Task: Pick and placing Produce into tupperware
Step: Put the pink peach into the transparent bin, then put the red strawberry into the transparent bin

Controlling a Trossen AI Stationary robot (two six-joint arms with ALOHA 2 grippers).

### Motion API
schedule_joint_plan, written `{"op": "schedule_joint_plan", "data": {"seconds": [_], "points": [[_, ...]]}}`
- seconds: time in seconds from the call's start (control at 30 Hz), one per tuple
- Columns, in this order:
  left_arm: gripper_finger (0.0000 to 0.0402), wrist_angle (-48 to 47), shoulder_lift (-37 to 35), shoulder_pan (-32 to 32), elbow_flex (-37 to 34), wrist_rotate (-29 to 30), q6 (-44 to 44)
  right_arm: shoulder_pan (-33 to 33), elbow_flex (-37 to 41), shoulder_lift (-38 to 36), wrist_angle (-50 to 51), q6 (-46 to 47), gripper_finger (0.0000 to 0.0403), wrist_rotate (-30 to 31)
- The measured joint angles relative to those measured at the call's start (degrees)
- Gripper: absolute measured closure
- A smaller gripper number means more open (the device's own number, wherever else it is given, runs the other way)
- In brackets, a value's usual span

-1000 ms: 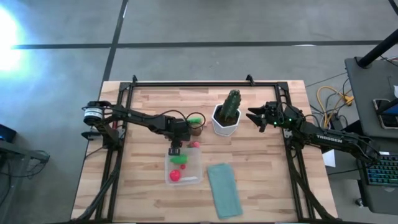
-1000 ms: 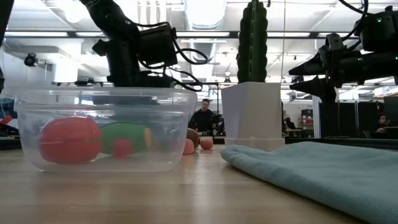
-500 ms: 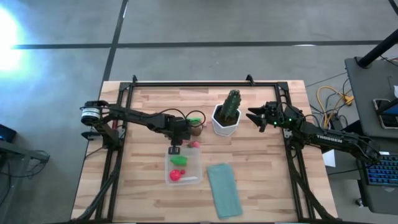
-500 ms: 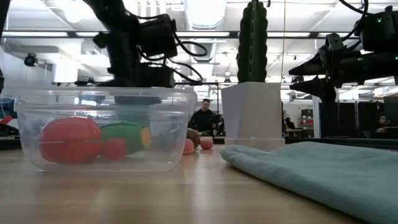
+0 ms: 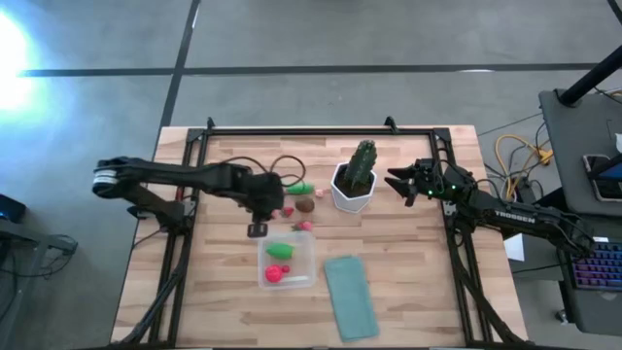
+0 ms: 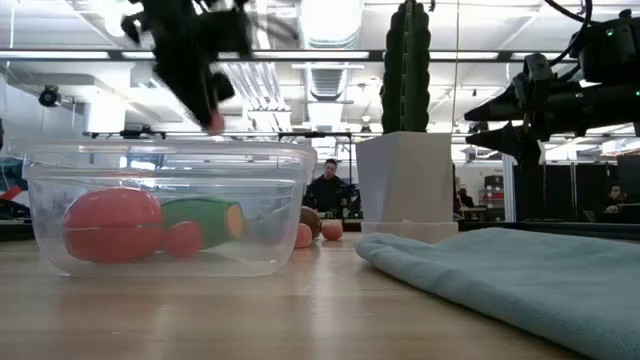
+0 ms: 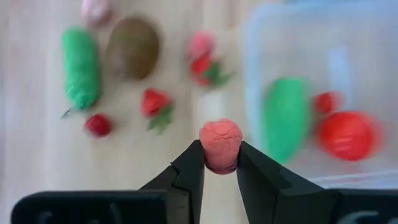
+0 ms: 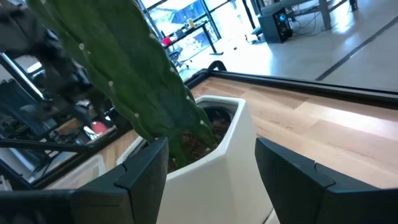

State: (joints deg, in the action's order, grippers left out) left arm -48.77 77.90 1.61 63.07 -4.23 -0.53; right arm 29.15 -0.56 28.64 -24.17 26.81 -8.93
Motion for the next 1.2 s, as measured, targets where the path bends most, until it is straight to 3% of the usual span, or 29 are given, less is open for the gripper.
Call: {"op": "schedule_joint_plan", "data": {"seconds": [0.13,0.27,0.47,0.67,0.77,0.93,1.03,1.2], "points": [[0.0336,0.3,-2.9,-2.7,-0.2,-6.0,3.6,0.0,0.0,0.0,0.0,0.0,0.017,0.0],[0.0327,0.4,-1.0,-6.2,-0.7,-8.9,9.3,0.0,0.0,0.0,0.0,0.0,0.017,0.0],[0.0284,2.7,4.8,-10.8,0.3,-9.5,12.2,0.0,0.0,0.0,0.0,0.0,0.017,0.0],[0.0233,2.6,7.0,-11.5,1.4,-9.6,12.3,0.0,0.0,0.0,0.0,0.0,0.017,0.0],[0.0211,0.7,6.1,-10.9,1.7,-5.6,11.9,0.0,0.0,0.0,0.0,0.0,0.017,0.0],[0.0202,-0.8,4.2,-8.5,3.7,10.8,5.1,0.0,0.0,0.0,0.1,0.0,0.017,0.0],[0.0201,-0.8,5.7,-4.9,3.9,11.9,3.9,0.0,0.0,0.0,0.0,0.0,0.017,0.0],[0.0201,-1.0,12.3,1.9,3.7,10.7,16.7,0.0,0.0,0.0,0.0,0.0,0.017,0.0]]}}
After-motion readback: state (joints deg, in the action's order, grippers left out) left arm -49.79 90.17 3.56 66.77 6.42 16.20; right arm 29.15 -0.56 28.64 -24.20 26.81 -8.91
